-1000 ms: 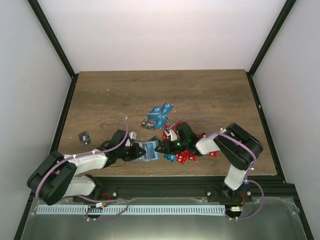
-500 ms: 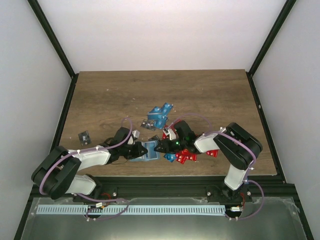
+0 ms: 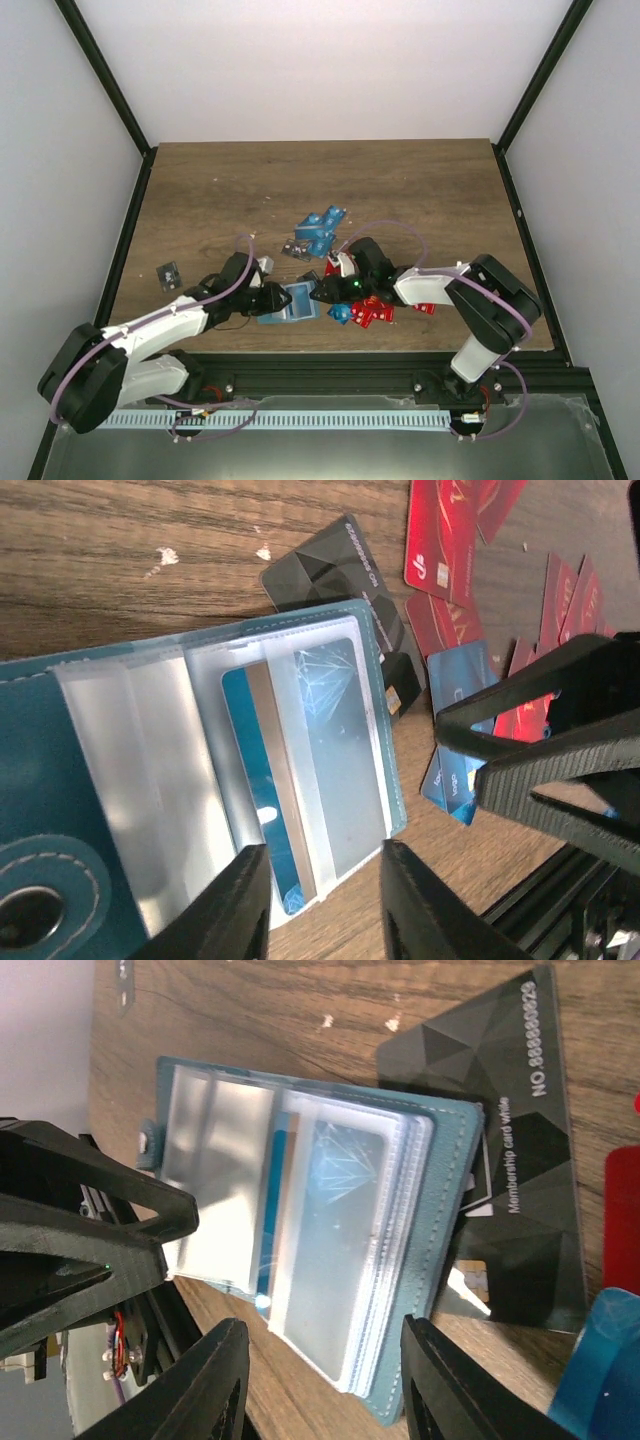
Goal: Put the credit cards into the card holder
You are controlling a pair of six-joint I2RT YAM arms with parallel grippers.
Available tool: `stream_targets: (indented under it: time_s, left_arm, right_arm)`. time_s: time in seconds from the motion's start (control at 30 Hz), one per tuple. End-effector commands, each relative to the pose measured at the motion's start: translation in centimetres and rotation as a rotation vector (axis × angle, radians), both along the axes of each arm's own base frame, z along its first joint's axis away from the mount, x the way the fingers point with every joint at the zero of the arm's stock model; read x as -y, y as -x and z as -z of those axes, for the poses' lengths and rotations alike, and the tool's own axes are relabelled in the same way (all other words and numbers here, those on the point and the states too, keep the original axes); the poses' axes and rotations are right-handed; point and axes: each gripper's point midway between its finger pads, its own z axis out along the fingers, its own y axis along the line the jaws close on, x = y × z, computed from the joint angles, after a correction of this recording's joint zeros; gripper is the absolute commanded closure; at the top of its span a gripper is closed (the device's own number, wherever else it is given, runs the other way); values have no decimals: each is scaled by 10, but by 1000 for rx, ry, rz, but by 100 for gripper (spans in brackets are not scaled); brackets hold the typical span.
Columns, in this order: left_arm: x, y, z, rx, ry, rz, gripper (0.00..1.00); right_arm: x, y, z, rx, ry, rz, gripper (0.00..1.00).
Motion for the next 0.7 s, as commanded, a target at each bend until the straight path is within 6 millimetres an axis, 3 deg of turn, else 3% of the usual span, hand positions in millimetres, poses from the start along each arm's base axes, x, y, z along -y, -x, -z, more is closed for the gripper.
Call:
stream_targets:
  time_s: [0.0, 0.13, 0.17, 0.5, 0.67]
  left_arm:
    - [-6, 4, -3, 18, -52, 17, 74]
    - [-5, 1, 1, 25, -67, 22, 95]
    - [-4, 1, 2, 37, -77, 44, 96]
    - [8, -9, 12, 51, -95, 80, 96]
    - [10, -9, 26, 30, -119, 94, 96]
  right_arm:
    - [-8, -2, -25, 49, -44, -17, 56]
    - [-9, 0, -29, 43, -69, -21, 56]
    - [-9, 0, -28, 41, -69, -20, 56]
    - [-11, 0, -21, 21, -67, -21, 56]
    - [-14, 1, -18, 10, -66, -30, 56]
